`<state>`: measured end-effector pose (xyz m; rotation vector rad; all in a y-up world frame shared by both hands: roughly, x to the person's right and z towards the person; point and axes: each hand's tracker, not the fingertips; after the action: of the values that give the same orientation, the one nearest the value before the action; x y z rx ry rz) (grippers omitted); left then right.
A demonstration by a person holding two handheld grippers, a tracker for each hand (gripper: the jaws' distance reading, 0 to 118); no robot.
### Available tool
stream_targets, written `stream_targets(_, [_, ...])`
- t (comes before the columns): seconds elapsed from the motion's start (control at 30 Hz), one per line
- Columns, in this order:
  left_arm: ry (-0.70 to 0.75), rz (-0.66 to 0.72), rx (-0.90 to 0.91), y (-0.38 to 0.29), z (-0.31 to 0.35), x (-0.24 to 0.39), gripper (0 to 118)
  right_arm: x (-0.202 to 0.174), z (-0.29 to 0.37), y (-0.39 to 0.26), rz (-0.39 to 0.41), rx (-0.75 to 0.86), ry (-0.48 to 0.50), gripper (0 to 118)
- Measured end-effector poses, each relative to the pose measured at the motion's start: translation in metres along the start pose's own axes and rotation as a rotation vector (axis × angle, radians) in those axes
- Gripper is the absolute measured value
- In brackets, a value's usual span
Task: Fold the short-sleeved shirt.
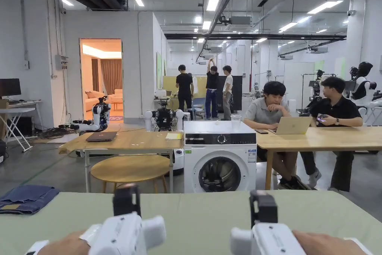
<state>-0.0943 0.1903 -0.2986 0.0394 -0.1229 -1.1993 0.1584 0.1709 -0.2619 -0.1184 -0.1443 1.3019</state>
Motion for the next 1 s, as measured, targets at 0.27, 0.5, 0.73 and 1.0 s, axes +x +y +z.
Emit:
stream_targets(0.27, [-0.016,1.131,0.068,-0.021,0.006,-0.065,117,0.085,0.004,-0.030,-1.382,0.038,0.101,118])
stream_targets(0.5, [-0.011,1.219,0.055,-0.018,0.008,-0.041,117,0.062,0.005,-0.024,-1.403,0.005,0.040,118])
stream_targets(0.73, [-0.012,1.189,0.041,-0.012,0.006,-0.043,113,0.059,0.004,-0.021,-1.334,-0.014,0.040,118])
stream_targets(1.0, [-0.018,1.191,0.020,-0.013,0.008,-0.036,8,0.055,0.012,-0.022,-1.288,-0.045,-0.032,0])
